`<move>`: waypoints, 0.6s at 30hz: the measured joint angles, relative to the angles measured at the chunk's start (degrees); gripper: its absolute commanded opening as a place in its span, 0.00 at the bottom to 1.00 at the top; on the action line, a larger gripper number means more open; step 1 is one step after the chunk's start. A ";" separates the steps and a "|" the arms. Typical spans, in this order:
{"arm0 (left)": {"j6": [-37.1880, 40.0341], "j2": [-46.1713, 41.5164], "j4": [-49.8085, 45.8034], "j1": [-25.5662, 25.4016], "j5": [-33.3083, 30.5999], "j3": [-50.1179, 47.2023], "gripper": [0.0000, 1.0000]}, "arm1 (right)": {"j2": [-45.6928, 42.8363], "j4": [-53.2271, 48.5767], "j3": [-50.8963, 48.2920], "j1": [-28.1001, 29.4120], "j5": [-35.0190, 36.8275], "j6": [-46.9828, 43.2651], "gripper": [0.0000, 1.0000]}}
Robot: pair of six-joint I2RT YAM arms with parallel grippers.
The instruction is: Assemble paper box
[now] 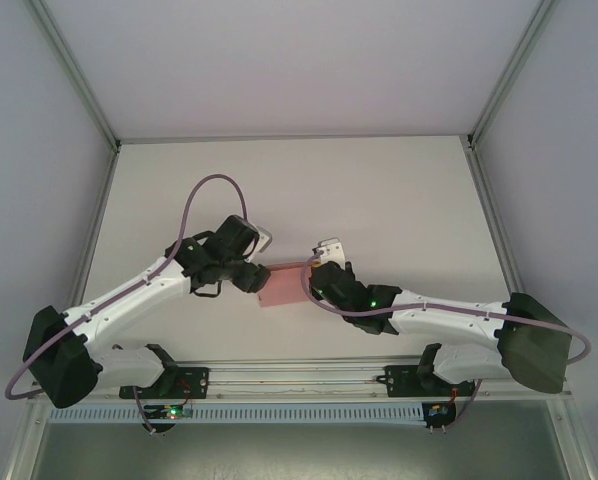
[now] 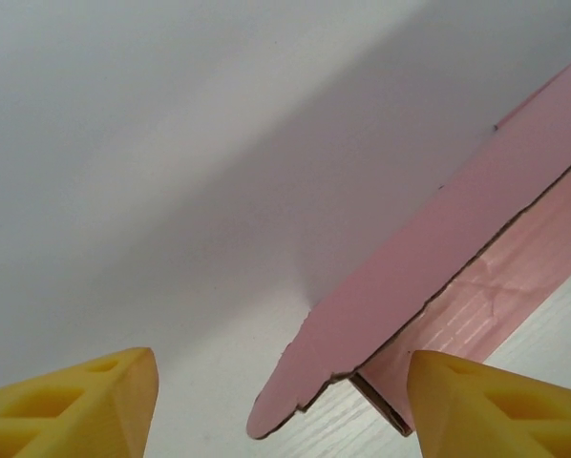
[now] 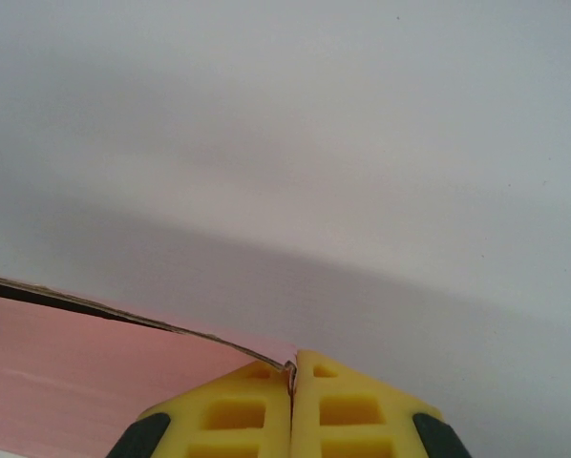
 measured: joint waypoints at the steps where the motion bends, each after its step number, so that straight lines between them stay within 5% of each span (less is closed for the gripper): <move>1: 0.26 -0.94 0.39 0.72 0.59 -0.42 0.62 | 0.00 0.00 0.00 0.00 -0.04 -0.24 0.00; 3: 0.72 -3.08 1.18 2.89 1.97 -1.73 0.54 | 0.00 0.00 0.00 -0.04 -0.17 -0.63 0.00; 13: 1.53 -2.51 1.88 4.70 7.08 -4.33 0.45 | 0.31 0.07 0.37 -0.04 -1.07 -1.11 0.00; 18: 1.64 -0.39 2.25 4.70 7.13 -4.33 0.22 | 0.33 0.09 0.37 -0.04 -1.18 -1.57 0.00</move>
